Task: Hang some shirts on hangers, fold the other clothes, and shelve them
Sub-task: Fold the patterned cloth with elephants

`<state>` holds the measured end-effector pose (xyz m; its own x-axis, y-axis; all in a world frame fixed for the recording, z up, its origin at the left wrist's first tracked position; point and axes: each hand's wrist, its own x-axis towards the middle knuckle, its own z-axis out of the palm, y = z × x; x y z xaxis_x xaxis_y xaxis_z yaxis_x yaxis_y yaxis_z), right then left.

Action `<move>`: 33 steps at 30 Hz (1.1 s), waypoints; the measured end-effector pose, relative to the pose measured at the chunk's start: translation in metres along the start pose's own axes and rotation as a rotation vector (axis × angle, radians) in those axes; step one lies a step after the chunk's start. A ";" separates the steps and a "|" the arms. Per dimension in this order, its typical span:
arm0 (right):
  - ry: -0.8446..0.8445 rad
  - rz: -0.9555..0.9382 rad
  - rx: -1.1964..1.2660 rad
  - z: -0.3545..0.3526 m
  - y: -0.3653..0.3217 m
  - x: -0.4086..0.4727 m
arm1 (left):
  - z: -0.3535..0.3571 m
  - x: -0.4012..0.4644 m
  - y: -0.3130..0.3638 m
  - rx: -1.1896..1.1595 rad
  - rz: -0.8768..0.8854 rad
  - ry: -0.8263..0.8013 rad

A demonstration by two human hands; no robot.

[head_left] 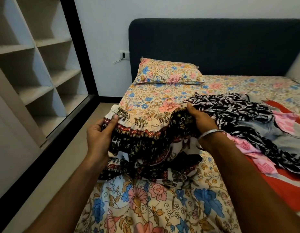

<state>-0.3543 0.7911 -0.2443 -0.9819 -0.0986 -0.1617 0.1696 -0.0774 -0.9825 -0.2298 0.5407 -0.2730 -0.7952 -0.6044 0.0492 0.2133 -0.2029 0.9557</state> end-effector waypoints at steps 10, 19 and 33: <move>-0.298 -0.366 -0.531 0.071 0.021 -0.053 | 0.025 -0.018 -0.027 0.232 0.242 0.158; -0.298 0.027 0.019 0.083 0.037 -0.063 | 0.039 -0.044 -0.038 0.562 0.427 -0.325; -0.335 -0.207 0.194 0.013 -0.080 -0.064 | 0.068 -0.019 0.072 0.244 -0.022 -0.847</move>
<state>-0.3041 0.7910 -0.1547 -0.9208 -0.3751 0.1067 0.0166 -0.3109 -0.9503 -0.2376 0.5898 -0.1851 -0.9720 0.1916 0.1364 0.1429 0.0209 0.9895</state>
